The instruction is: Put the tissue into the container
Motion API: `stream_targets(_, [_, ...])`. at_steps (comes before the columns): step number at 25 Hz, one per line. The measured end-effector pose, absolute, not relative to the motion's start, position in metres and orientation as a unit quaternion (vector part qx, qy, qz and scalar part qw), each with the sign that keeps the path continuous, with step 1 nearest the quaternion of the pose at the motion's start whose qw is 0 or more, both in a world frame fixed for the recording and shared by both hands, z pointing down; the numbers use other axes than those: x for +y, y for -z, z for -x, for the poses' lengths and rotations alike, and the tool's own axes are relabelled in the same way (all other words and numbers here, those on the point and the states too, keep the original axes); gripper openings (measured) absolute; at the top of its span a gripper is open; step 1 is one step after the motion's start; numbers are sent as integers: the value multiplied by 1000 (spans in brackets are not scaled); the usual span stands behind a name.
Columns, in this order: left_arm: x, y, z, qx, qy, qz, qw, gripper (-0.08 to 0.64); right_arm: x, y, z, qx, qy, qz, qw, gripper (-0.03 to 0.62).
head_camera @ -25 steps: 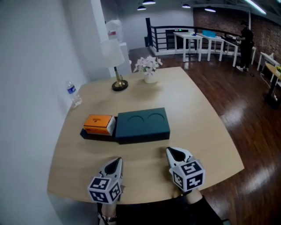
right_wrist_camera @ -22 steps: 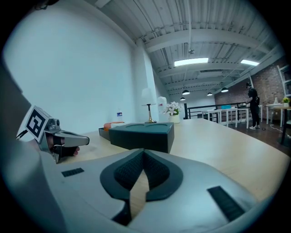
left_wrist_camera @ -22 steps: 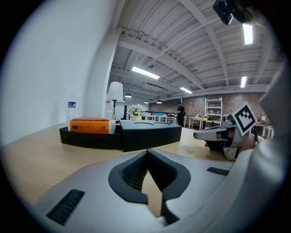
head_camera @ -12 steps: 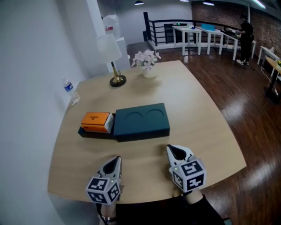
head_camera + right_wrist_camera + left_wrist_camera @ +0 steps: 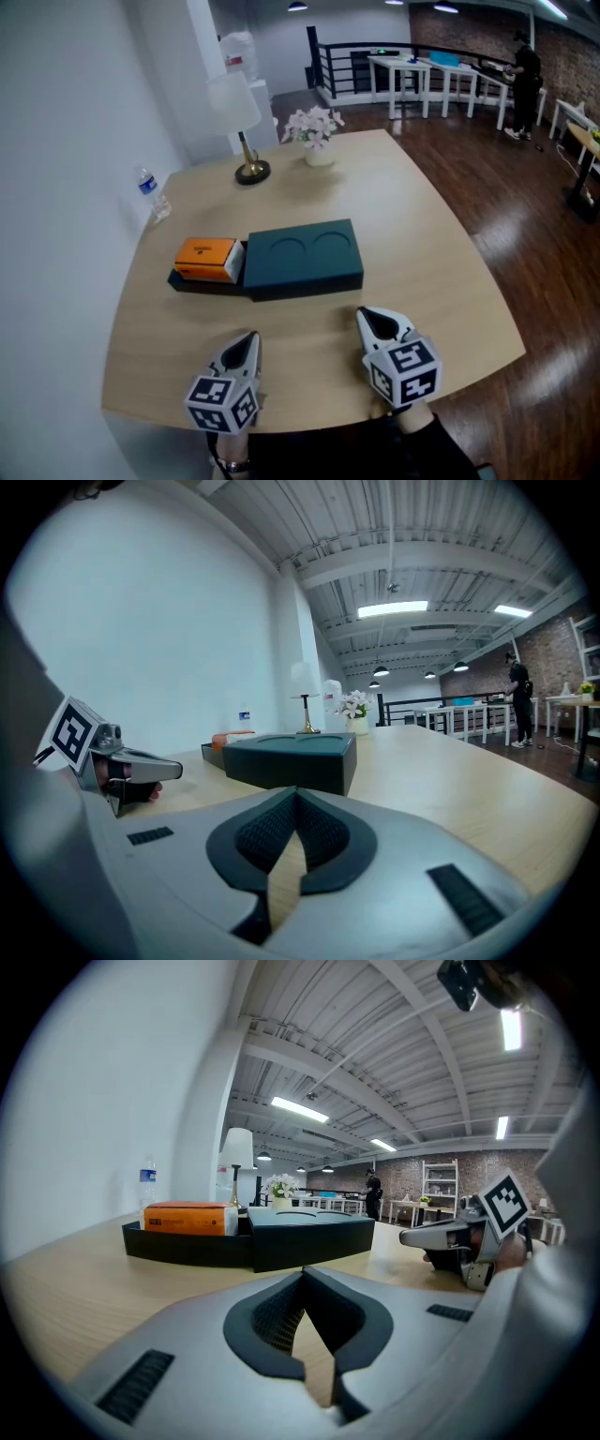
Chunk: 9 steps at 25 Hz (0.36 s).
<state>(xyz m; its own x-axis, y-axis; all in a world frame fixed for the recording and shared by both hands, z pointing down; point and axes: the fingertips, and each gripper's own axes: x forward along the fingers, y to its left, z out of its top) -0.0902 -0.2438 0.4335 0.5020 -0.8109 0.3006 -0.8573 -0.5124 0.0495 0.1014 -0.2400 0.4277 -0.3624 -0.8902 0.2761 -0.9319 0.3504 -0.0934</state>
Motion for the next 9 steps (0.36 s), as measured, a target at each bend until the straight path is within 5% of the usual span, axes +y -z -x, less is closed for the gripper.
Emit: stream_targets(9, [-244,-434,90,-485,-120,-861,96,-5,-240,-428,-103,-816,-118,-559,86,-14])
